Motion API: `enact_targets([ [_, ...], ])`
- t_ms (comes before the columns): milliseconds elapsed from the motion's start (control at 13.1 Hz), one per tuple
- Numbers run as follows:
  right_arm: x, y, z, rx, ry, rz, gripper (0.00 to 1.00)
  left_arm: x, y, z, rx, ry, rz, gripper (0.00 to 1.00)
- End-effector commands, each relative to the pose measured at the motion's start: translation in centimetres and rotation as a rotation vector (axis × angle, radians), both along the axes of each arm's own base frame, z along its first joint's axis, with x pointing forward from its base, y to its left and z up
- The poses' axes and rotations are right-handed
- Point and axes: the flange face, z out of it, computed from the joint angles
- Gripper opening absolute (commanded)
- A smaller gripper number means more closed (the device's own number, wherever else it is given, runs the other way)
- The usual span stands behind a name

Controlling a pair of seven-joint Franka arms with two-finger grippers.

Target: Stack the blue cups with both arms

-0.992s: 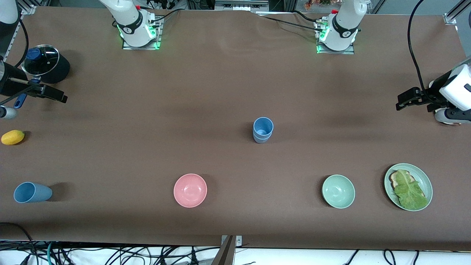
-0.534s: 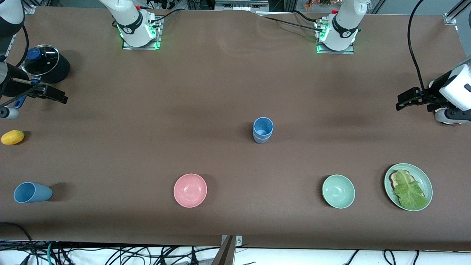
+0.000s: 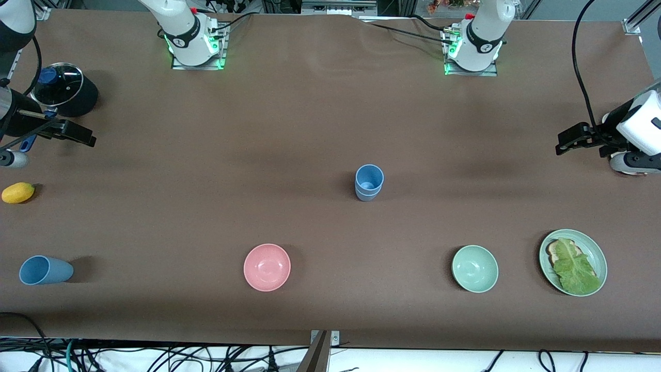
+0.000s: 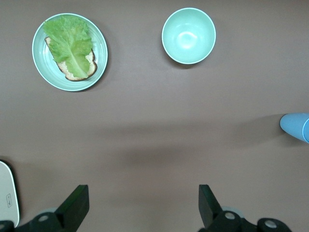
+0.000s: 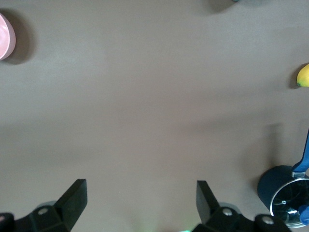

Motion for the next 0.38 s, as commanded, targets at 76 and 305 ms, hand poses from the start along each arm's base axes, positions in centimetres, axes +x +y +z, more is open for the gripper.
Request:
enact_targets([
  [76, 0.03, 0.31, 0.39, 0.008, -0.010, 0.011, 1.00, 0.43, -0.08, 0.50, -0.007, -0.005, 0.002, 1.00],
  [305, 0.21, 0.31, 0.51, 0.008, -0.025, 0.011, 1.00, 0.43, -0.08, 0.50, -0.007, -0.005, 0.002, 1.00],
])
